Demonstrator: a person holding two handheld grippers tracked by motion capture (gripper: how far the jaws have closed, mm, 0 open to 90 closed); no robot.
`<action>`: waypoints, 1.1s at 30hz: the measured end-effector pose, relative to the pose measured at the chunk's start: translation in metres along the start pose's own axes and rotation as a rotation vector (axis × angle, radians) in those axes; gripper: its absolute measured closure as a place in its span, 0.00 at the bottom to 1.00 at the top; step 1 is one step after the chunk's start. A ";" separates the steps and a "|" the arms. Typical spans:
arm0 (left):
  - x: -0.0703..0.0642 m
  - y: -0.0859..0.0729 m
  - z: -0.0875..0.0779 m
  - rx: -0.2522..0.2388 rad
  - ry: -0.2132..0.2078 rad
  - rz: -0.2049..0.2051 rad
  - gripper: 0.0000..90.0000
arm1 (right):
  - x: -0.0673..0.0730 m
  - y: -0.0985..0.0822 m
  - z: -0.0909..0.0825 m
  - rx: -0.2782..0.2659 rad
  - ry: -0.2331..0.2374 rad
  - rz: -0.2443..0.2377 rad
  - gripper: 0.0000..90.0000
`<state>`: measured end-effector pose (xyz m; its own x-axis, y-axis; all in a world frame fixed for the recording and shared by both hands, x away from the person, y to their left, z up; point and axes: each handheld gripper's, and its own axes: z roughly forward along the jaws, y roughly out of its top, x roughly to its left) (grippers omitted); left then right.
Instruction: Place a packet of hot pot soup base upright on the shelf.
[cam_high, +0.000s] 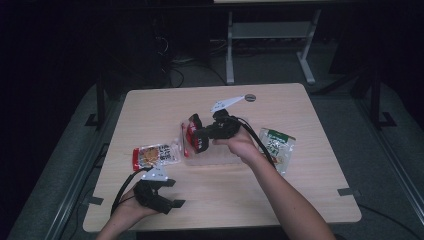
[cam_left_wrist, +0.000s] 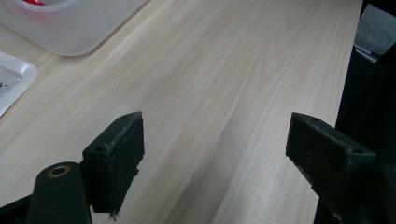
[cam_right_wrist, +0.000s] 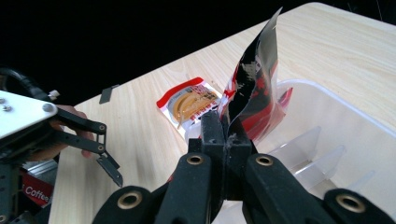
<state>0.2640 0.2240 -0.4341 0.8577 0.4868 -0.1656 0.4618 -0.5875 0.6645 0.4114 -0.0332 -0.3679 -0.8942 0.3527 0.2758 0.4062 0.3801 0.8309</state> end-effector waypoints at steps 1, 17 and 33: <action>0.000 0.000 0.000 0.000 0.000 0.000 0.21 | 0.000 0.000 0.002 0.005 -0.002 0.002 0.99; 0.002 -0.001 0.001 -0.001 -0.003 -0.005 0.21 | 0.002 -0.002 0.007 0.023 -0.031 -0.011 0.76; 0.001 -0.001 0.001 -0.003 -0.002 -0.016 0.21 | 0.018 -0.008 -0.007 0.063 -0.064 -0.033 0.43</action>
<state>0.2653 0.2242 -0.4359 0.8506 0.4948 -0.1782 0.4751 -0.5777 0.6638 0.3905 -0.0362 -0.3661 -0.8944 0.3919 0.2156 0.3894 0.4452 0.8063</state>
